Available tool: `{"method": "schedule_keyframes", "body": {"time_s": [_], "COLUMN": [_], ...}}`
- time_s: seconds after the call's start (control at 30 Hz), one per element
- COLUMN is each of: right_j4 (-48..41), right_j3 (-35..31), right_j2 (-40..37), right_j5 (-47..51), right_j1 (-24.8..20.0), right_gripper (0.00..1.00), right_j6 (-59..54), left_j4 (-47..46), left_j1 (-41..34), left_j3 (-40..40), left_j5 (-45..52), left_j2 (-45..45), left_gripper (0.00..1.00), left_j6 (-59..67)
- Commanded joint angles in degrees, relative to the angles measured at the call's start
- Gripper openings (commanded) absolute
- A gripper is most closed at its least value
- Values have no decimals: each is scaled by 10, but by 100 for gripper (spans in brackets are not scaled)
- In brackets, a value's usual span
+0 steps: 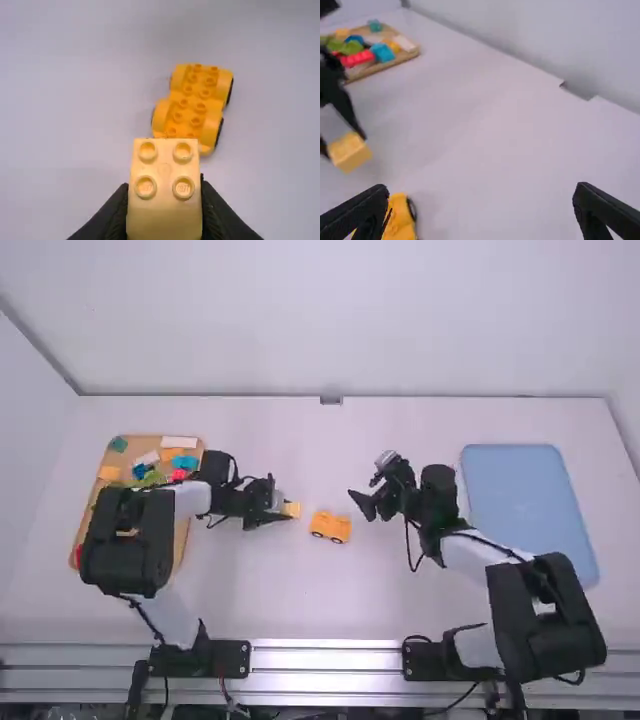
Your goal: Assemble lego blocks to make yellow taxi
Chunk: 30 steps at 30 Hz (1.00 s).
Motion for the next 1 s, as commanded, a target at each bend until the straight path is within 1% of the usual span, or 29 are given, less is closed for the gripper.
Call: {"method": "schedule_keyframes", "body": {"time_s": [0.0, 0.03, 0.17, 0.23, 0.27, 0.4, 0.57, 0.67, 0.83, 0.97], "right_j4": [10, 20, 55, 69, 69, 68, 67, 64, 76, 120], "right_j3": [-5, -5, -5, -5, -5, -6, -19, -34, -58, -54], "right_j2": [37, 54, 102, 112, 115, 113, 94, 95, 114, 151], "right_j5": [-44, -53, -94, -122, -139, -166, -165, -143, -96, -63], "right_j1": [0, 0, 0, 1, 1, 7, 2, 1, 32, 64], "right_gripper": [98, 98, 98, 98, 98, 98, 98, 98, 98, 98], "right_j6": [-22, -23, -24, -35, -57, -104, -114, -113, -109, -97], "left_j4": [-5, -5, 7, 9, 8, 10, 15, 17, 19, 28], "left_j1": [-2, -6, -13, -16, -19, -29, -38, -39, -41, -40], "left_j3": [7, 8, 8, 8, 8, 8, 8, 8, 10, 10], "left_j5": [51, 59, 60, 60, 60, 60, 60, 60, 59, 65], "left_j2": [-7, -7, -7, -7, -7, -7, -7, -7, -7, -7], "left_gripper": [22, 20, 19, 19, 19, 19, 19, 19, 18, 18], "left_j6": [1, 2, 3, 2, 2, 2, 2, 2, 0, 0]}}
